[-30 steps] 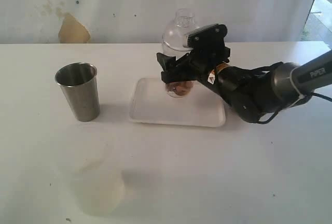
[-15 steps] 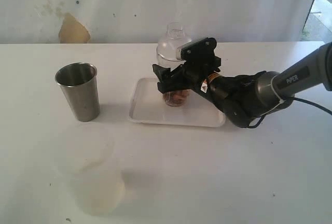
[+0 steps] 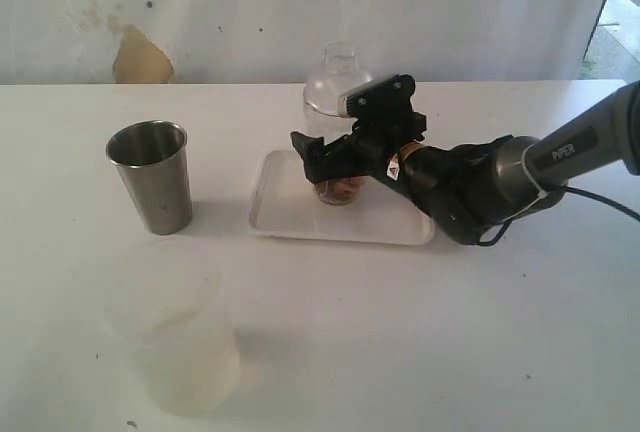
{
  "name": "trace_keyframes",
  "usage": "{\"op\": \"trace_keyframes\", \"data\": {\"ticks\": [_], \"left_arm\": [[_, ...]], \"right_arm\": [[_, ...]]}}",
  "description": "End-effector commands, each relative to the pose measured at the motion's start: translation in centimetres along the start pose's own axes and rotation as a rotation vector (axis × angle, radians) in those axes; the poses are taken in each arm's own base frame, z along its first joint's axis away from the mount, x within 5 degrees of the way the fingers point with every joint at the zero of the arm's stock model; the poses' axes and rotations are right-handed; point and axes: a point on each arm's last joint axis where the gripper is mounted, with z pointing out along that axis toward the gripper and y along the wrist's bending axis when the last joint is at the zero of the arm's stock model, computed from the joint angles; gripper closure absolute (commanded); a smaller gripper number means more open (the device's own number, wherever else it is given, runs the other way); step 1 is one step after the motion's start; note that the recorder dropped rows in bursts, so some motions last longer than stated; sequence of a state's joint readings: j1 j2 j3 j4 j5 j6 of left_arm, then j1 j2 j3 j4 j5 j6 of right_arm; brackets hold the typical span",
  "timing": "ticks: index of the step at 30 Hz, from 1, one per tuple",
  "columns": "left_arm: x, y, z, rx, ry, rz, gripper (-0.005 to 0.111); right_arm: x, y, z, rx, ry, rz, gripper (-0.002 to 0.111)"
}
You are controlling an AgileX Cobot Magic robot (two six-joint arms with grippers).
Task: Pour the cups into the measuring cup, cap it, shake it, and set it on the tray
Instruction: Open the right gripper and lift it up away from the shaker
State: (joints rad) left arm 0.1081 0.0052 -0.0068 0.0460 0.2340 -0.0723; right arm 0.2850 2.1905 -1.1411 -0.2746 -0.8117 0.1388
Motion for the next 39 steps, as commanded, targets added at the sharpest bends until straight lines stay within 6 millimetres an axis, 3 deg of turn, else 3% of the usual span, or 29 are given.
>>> {"op": "trace_keyframes", "data": {"ticks": [1, 24, 39], "left_arm": [[0.2, 0.0, 0.0, 0.002, 0.002, -0.002, 0.106], [0.2, 0.0, 0.0, 0.002, 0.002, -0.002, 0.106], [0.2, 0.0, 0.0, 0.002, 0.002, -0.002, 0.106]], "right_arm": [[-0.9, -0.3, -0.3, 0.006, 0.024, -0.015, 0.005], [-4.2, 0.6, -1.8, -0.042, 0.155, -0.008, 0.005], [-9.6, 0.6, -3.7, -0.029, 0.026, -0.039, 0.005]]}}
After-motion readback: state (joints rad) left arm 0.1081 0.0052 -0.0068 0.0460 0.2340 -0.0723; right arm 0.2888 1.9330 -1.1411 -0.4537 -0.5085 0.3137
